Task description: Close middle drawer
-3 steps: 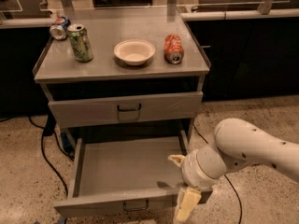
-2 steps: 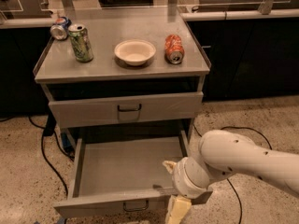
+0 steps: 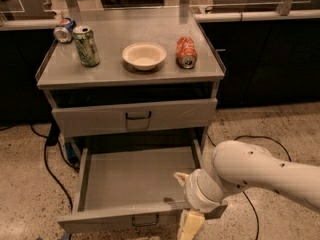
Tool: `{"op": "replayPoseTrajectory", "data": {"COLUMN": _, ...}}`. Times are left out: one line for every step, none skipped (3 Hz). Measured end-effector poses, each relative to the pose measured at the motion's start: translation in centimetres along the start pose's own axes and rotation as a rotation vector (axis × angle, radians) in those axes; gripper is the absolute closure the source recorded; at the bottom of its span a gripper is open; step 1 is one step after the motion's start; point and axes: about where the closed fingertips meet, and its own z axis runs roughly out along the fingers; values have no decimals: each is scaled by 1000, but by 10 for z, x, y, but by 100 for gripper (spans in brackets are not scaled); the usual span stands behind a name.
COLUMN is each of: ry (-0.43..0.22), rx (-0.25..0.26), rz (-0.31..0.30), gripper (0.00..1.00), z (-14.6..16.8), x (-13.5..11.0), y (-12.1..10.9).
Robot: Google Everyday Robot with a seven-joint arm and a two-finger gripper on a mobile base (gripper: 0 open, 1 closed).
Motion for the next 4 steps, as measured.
{"op": "replayPoseTrajectory", "data": {"ry": 5, "rx": 8, "rz": -25, "gripper": 0, "z": 6, "x": 6, "y": -5}}
{"op": "replayPoseTrajectory", "data": {"ry": 7, "rx": 9, "rz": -43, "gripper": 0, "z": 23, "x": 19, "y": -15}}
{"op": "replayPoseTrajectory", "data": {"ry": 1, "rx": -5, "rz": -38, "gripper": 0, "z": 43, "x": 29, "y": -23}}
{"op": "replayPoseTrajectory", "data": {"ry": -4, "rx": -24, "rz": -35, "gripper": 0, "z": 62, "x": 36, "y": -28}}
